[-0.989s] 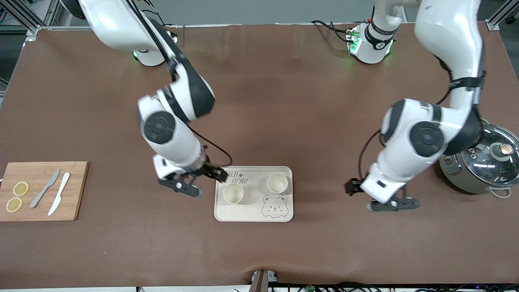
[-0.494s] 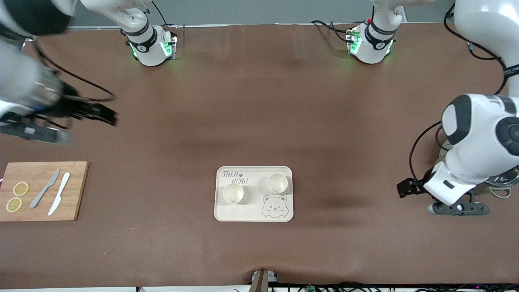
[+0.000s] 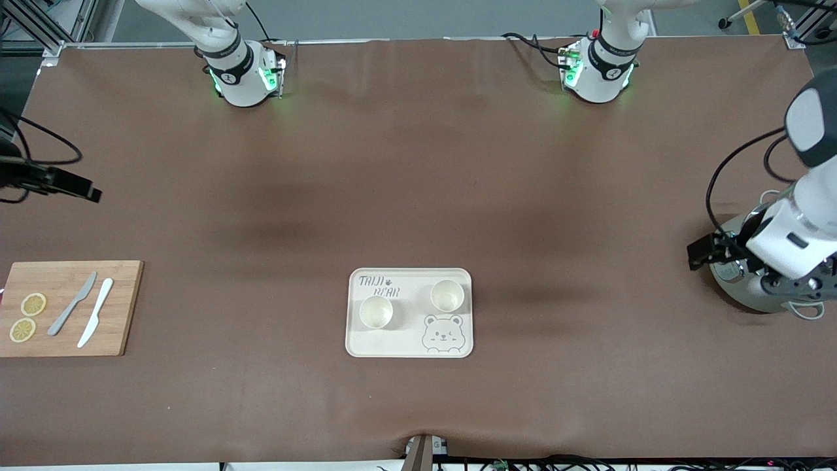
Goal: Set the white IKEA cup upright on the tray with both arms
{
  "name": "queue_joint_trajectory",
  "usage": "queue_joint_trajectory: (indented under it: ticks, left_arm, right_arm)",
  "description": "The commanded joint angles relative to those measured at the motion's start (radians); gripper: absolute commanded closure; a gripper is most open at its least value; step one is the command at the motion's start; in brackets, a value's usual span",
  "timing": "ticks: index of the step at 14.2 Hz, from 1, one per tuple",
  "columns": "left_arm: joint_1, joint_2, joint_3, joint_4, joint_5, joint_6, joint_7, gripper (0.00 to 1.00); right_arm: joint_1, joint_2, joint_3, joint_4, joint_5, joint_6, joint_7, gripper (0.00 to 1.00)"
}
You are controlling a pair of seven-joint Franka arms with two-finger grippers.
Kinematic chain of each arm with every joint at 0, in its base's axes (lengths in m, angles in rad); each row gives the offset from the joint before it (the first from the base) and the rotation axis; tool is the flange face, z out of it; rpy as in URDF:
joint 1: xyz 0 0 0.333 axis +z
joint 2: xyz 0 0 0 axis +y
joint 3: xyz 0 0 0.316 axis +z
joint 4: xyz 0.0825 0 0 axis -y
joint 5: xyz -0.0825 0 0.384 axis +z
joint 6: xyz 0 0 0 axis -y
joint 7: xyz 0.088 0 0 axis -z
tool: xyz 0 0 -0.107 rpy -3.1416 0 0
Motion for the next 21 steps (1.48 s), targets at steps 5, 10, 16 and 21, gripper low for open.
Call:
queue_joint_trajectory:
  ticks: [5, 10, 16, 21]
  left_arm:
    - [-0.002, -0.178, -0.004, -0.070, -0.051, -0.133, 0.018, 0.00]
    - [-0.028, -0.238, 0.013, -0.137, -0.051, -0.136, 0.069, 0.00]
    - [-0.037, -0.247, 0.036, -0.137, -0.051, -0.153, 0.070, 0.00]
    - [-0.040, -0.243, 0.052, -0.136, -0.053, -0.152, 0.070, 0.00]
  right_arm:
    - [0.022, -0.032, 0.011, 0.008, -0.002, 0.039, 0.007, 0.00]
    - [0.045, -0.001, 0.011, 0.065, 0.001, 0.049, 0.013, 0.00]
    - [0.045, -0.006, 0.011, 0.059, 0.001, 0.098, -0.001, 0.00]
    - [0.045, -0.005, 0.012, 0.060, 0.003, 0.119, -0.003, 0.00]
